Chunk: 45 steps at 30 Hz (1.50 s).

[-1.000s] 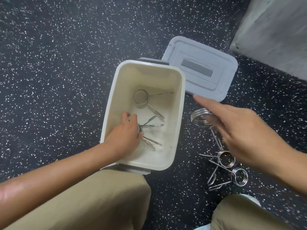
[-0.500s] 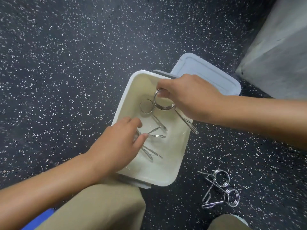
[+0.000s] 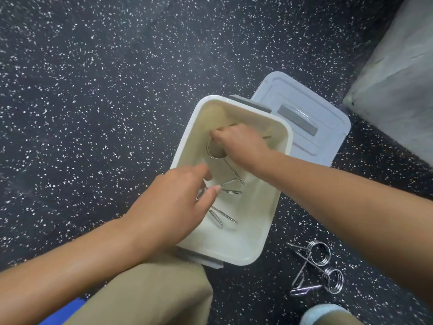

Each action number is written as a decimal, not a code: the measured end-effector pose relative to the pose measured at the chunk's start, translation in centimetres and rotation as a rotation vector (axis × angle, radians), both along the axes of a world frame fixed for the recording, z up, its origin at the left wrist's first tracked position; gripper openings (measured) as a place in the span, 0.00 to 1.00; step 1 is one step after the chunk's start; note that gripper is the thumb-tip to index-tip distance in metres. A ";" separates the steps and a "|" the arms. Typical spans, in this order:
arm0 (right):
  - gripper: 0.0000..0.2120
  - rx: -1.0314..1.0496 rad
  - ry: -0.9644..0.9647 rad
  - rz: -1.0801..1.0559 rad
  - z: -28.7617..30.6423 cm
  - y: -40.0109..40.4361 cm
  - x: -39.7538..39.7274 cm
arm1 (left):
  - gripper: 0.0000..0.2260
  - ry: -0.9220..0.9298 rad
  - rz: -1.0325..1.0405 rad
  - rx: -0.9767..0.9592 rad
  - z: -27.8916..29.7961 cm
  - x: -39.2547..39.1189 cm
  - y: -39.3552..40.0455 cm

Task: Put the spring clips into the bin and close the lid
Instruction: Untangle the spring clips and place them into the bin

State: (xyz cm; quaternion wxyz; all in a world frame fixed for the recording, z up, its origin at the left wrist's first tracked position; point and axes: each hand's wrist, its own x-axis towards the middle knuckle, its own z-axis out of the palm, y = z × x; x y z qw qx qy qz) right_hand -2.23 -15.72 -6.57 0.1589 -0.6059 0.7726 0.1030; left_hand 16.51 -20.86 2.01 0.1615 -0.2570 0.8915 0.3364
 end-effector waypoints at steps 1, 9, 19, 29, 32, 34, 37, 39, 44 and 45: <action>0.17 -0.003 0.011 -0.009 -0.4 0.0 0.1 | 0.14 0.000 0.001 0.001 -0.1 0.0 0.0; 0.19 -0.059 0.030 -0.033 -2.2 -0.3 0.0 | 0.15 -0.025 -0.014 -0.006 -0.2 -0.1 0.4; 0.13 -0.094 -0.070 -0.109 0.1 0.9 -0.1 | 0.16 -0.021 -0.015 -0.018 0.0 -1.1 0.8; 0.18 -0.215 -0.251 -0.079 7.3 7.8 -1.4 | 0.15 0.064 -0.068 -0.016 1.1 -3.0 2.1; 0.16 -0.230 -0.314 -0.146 9.7 10.7 -1.5 | 0.15 0.097 -0.100 -0.010 1.4 -4.0 3.1; 0.14 -0.227 -0.334 -0.191 10.7 12.8 -1.5 | 0.15 0.116 -0.127 -0.007 1.5 -4.8 4.0; 0.14 -0.184 -0.350 -0.276 11.4 16.3 -1.5 | 0.15 0.144 -0.196 -0.005 1.6 -5.8 5.6; 0.14 -0.152 -0.371 -0.338 11.6 18.6 -1.7 | 0.15 0.167 -0.259 -0.012 1.5 -6.2 6.8; 0.14 -0.139 -0.398 -0.645 10.9 24.5 -2.3 | 0.15 0.177 -0.408 0.014 0.9 -7.2 9.9; 0.13 -0.148 -0.421 -0.733 10.4 25.6 -2.2 | 0.14 0.175 -0.432 0.031 0.7 -7.3 10.5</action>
